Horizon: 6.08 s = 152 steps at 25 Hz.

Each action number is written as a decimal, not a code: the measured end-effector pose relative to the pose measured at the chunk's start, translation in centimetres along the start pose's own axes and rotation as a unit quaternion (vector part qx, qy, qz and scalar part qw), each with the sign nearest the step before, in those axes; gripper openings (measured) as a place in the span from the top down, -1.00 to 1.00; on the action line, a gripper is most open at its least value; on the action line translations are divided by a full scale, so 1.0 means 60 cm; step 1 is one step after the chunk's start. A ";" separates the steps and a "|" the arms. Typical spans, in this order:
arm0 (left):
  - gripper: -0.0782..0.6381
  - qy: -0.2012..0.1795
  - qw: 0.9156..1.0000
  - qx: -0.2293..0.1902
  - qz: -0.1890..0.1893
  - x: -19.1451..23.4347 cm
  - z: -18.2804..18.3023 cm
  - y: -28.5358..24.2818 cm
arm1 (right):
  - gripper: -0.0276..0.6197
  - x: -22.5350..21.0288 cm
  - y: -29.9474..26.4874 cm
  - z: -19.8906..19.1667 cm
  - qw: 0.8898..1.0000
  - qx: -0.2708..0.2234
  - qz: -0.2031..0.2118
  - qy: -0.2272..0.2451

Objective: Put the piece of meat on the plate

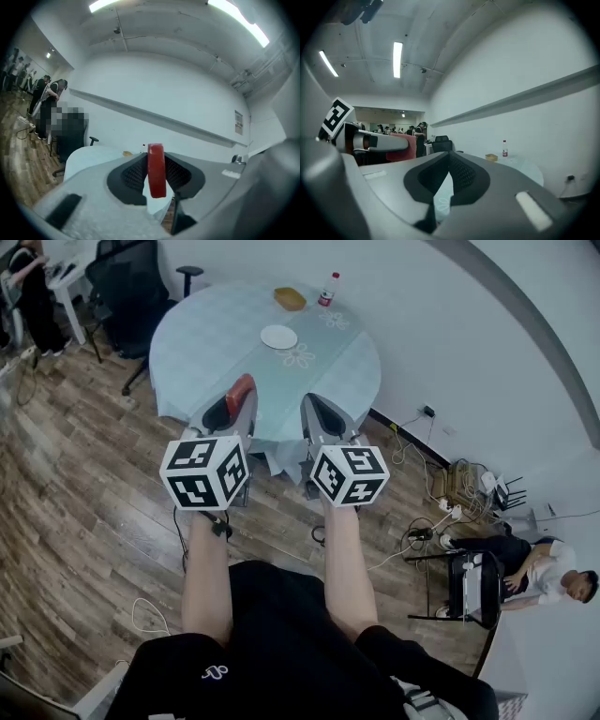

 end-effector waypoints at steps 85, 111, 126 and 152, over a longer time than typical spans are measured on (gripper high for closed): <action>0.52 0.204 0.908 0.360 -0.067 0.581 -0.415 -0.894 | 0.89 -0.628 -0.526 -0.327 0.923 0.180 -0.280 -0.194; 0.19 0.155 0.912 0.378 0.030 0.658 -0.410 -0.873 | 0.89 -0.570 -0.550 -0.315 0.942 0.208 -0.218 -0.149; 0.80 0.145 0.984 0.056 0.092 0.403 -0.102 -0.693 | 0.89 -0.483 -0.609 -0.152 0.988 0.122 -0.047 -0.083; 0.79 -0.099 0.980 0.028 0.173 0.266 0.015 -0.586 | 0.89 -0.374 -0.570 0.019 0.997 0.022 0.075 0.003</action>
Point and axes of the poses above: the fingertips, and each gripper's own axes: y backward along the fingers, x to its left, z out of its top, the point moved 1 cm from there along y, backward along the fingers, and after that the axes turned 12 degrees about -z, right-handed, at the moved point
